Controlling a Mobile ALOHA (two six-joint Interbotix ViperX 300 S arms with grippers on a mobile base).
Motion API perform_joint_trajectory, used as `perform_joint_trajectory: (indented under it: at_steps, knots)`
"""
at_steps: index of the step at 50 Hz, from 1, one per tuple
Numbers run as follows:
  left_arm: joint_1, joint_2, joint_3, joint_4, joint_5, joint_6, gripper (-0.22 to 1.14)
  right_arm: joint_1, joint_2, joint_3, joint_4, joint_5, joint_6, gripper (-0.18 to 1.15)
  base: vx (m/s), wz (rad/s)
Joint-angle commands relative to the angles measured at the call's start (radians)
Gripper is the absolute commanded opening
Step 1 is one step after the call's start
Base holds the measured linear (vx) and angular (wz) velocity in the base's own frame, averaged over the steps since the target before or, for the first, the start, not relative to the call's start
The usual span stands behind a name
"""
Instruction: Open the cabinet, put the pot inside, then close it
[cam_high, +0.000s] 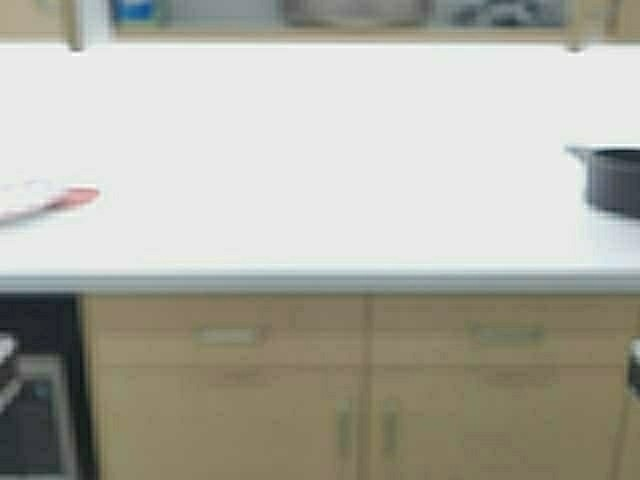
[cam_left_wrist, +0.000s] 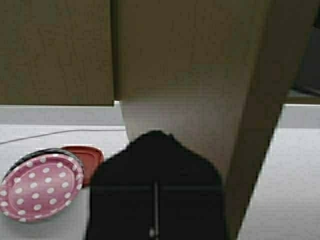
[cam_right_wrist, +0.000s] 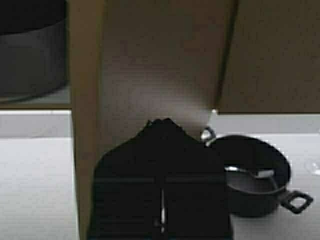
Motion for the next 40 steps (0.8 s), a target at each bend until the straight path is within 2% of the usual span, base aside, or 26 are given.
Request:
perform_joint_trajectory:
  at_steps: [1,9,20,40]
  knots:
    - [-0.014,-0.081,0.08,0.003,-0.009,0.017,0.03,0.051,-0.075,0.077,0.0,-0.026,0.003,0.06,0.0,0.0]
    - [-0.012,-0.104,0.133,0.012,-0.015,0.086,0.03,0.118,-0.126,0.181,0.0,-0.035,0.002,0.06,0.0,0.0]
    - [-0.031,-0.012,0.051,0.011,-0.018,0.146,0.03,0.163,-0.192,0.314,0.003,-0.052,0.008,0.06,0.01,0.01]
    - [-0.272,0.221,-0.198,0.008,-0.018,0.13,0.03,0.201,-0.276,0.42,0.008,-0.054,0.023,0.06,0.06,0.01]
